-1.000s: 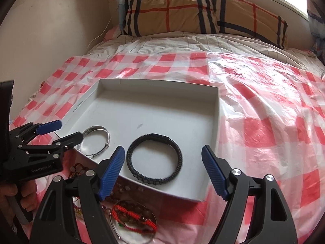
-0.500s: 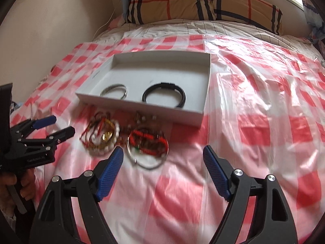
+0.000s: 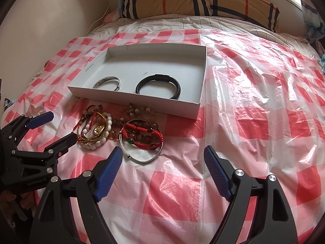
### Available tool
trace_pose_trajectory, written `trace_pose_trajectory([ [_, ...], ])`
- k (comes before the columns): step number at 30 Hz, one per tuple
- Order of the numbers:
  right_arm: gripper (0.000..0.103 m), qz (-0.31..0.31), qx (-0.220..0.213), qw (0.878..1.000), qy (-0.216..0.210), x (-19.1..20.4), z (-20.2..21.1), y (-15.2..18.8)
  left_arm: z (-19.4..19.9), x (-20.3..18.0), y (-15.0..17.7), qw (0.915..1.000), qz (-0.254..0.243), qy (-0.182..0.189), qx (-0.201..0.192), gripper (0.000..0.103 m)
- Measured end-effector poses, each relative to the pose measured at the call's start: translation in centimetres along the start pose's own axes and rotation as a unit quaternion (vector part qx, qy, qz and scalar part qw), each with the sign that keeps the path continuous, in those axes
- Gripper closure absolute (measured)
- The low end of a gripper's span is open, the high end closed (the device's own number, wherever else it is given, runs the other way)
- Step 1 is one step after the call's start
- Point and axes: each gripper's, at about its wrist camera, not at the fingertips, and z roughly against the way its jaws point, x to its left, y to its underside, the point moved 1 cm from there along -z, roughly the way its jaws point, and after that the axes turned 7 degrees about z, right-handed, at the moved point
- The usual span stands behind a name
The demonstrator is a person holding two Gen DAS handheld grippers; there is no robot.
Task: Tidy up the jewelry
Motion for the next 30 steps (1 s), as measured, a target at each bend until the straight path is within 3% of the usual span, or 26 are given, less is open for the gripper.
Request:
trace_pose_trajectory([
  [7, 0.022, -0.002, -0.001, 1.000, -0.005, 0.1, -0.1, -0.2, -1.4, -0.7, -1.0, 0.9998, 0.009, 0.016, 0.003, 0.022],
  [15, 0.021, -0.003, -0.003, 1.000, -0.008, 0.1, -0.1, -0.3, -3.5, -1.4, -1.1, 0.9991, 0.013, 0.024, 0.034, 0.049],
  [16, 0.021, -0.004, -0.003, 1.000, -0.009, 0.1, 0.0, -0.3, -3.6, -1.4, -1.0, 0.9989, 0.014, 0.027, 0.037, 0.058],
  [17, 0.021, -0.005, -0.004, 1.000, -0.009, 0.1, 0.0, -0.3, -3.8, -1.3, -1.0, 0.9986, 0.017, 0.029, 0.042, 0.076],
  [20, 0.021, -0.007, 0.000, 1.000, -0.010, 0.0, -0.1, -0.3, -4.3, -0.6, -0.8, 0.9964, 0.038, 0.049, 0.057, 0.096],
  [25, 0.021, -0.008, 0.006, 1.000, -0.012, -0.1, -0.4, -0.2, -3.5, 1.0, -1.2, 0.9926, 0.081, 0.074, 0.052, 0.096],
  [30, 0.021, -0.007, 0.012, 1.000, -0.019, -0.1, -0.8, -0.1, -1.8, 3.6, -2.0, 0.9863, 0.135, 0.092, 0.018, 0.096],
])
